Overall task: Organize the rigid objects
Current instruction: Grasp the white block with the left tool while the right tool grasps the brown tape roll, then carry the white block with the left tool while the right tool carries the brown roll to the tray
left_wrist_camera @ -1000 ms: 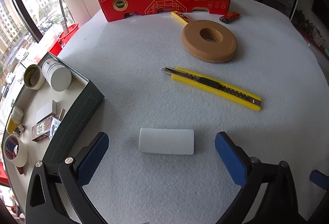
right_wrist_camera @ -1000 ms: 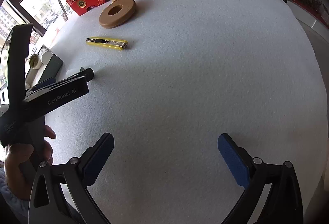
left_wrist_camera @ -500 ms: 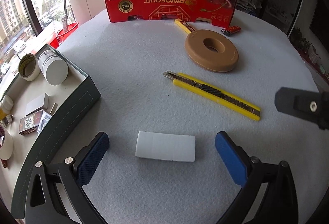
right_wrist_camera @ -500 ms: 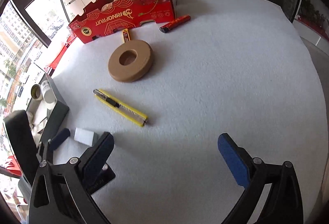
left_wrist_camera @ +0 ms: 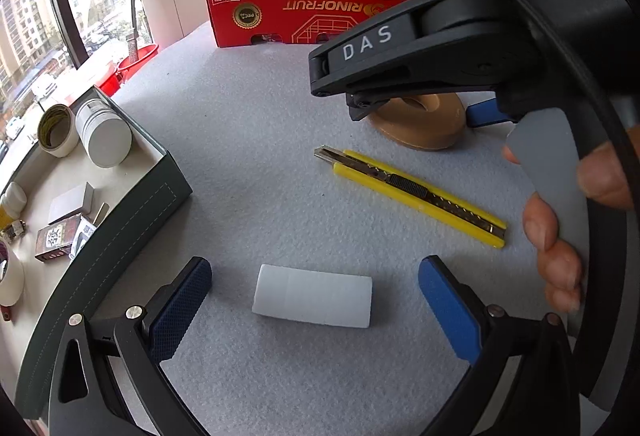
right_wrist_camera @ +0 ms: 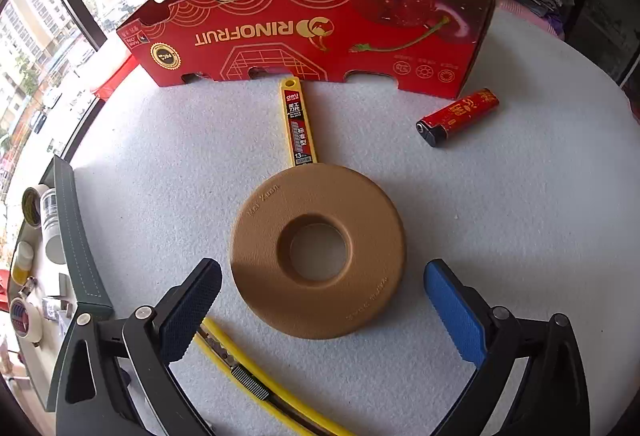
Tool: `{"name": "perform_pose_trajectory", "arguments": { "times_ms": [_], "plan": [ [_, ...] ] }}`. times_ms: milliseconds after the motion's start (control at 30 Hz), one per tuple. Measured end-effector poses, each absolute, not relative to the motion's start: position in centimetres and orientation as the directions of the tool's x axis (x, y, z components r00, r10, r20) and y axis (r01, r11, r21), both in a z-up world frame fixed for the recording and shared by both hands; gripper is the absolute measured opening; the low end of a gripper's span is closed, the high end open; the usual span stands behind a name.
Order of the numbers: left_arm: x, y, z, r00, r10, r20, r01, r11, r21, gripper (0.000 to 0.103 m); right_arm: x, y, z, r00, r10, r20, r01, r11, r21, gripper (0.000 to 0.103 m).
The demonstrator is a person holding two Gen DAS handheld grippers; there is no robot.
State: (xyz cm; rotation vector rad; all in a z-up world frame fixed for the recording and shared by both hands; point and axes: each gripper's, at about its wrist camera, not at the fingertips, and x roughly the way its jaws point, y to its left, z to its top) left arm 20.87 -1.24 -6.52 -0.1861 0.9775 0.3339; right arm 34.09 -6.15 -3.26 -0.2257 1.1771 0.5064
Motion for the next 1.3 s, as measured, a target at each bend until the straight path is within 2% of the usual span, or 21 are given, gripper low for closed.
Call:
{"name": "perform_pose_trajectory", "arguments": {
  "times_ms": [133,167,233,300,367,400,533,767,1300],
  "plan": [
    [20.9,-1.3,-6.5,0.504,0.187,-0.843,-0.352,0.936,-0.003,0.103,33.6,-5.7,-3.5,0.328,0.206,-0.922,-0.504,0.864,0.014,0.100],
    [21.0,-1.3,-6.5,0.500,0.180,-0.847,-0.349,0.937,-0.006,0.102,33.4,-6.0,-3.2,0.344,0.200,-0.917,-0.495,0.869,0.004,0.090],
    [20.9,-1.3,-6.4,0.495,0.166,-0.853,-0.334,0.943,-0.010,0.098,33.5,-7.0,-2.9,0.318,0.219,-0.923,-0.469,0.882,0.048,0.088],
    [20.7,-1.7,-6.0,0.500,0.150,-0.853,-0.305,0.952,-0.011,0.086,33.5,-8.5,-2.5,0.292,0.246,-0.924,-0.438,0.893,0.099,0.087],
    [20.4,-2.2,-5.6,0.512,0.131,-0.849,-0.273,0.962,-0.016,0.056,33.1,-10.0,-1.3,0.317,0.246,-0.916,-0.416,0.904,0.098,0.087],
    [20.3,-2.3,-5.5,0.513,0.121,-0.850,-0.260,0.965,-0.019,0.054,32.6,-10.8,-0.6,0.331,0.249,-0.910,-0.411,0.906,0.099,0.088],
    [19.0,-2.0,-5.2,0.502,0.078,-0.861,-0.262,0.963,-0.065,0.053,29.8,-13.7,1.9,0.366,0.276,-0.889,-0.391,0.912,0.122,0.088],
    [14.3,-1.9,-3.5,0.525,0.075,-0.848,-0.277,0.957,-0.087,0.053,24.1,-16.8,4.4,0.371,0.328,-0.869,-0.372,0.910,0.184,0.088],
    [3.4,1.6,-0.8,0.574,0.147,-0.806,-0.363,0.927,-0.089,0.053,11.8,-14.5,4.8,0.337,0.346,-0.876,-0.456,0.874,0.169,0.088]
  ]
}}
